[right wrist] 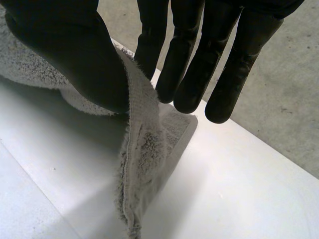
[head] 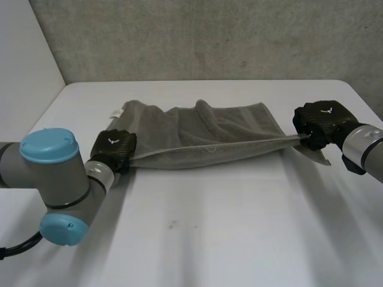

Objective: Fold the towel.

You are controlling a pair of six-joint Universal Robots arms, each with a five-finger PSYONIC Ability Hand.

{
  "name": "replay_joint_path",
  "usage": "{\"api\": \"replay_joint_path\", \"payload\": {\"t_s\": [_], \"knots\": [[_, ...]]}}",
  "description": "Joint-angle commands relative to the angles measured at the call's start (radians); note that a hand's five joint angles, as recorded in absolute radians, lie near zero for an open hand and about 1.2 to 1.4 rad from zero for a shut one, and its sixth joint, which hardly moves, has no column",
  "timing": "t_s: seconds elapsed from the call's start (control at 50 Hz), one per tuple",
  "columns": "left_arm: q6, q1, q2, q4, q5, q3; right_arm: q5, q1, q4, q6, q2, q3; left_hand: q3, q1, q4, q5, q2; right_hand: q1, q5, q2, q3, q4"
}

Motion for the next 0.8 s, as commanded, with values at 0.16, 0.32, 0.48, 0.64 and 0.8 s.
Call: {"api": "replay_joint_path", "payload": {"t_s": [0.16, 0.32, 0.48, 0.64, 0.8], "knots": [[0.141, 0.011, 0.005, -0.002, -0.004, -0.049, 0.008, 0.005, 0.004, -0.066, 0.016, -0.004, -0.111, -0.111, -0.111, -0.113, -0.11, 0.337, 0.295, 0.219, 0.207, 0.2], [0.144, 0.022, 0.017, -0.012, -0.005, -0.053, 0.008, 0.003, 0.009, -0.08, 0.022, -0.006, 0.282, 0.282, 0.282, 0.28, 0.283, 0.337, 0.295, 0.219, 0.207, 0.2], [0.145, 0.026, 0.152, -0.09, -0.001, -0.064, 0.009, -0.001, 0.191, -0.193, -0.002, -0.081, 0.282, 0.282, 0.282, 0.28, 0.283, 0.337, 0.295, 0.219, 0.207, 0.2], [0.164, 0.022, 0.536, -0.369, 0.015, 0.023, 0.025, -0.006, 0.444, -0.366, -0.229, -0.236, 0.282, 0.282, 0.282, 0.28, 0.283, 0.337, 0.295, 0.219, 0.207, 0.2], [0.202, 0.026, 0.634, -0.528, 0.022, 0.2, 0.028, -0.025, 0.501, -0.371, -0.337, -0.373, 0.282, 0.282, 0.282, 0.28, 0.283, 0.337, 0.295, 0.219, 0.207, 0.2]]}}
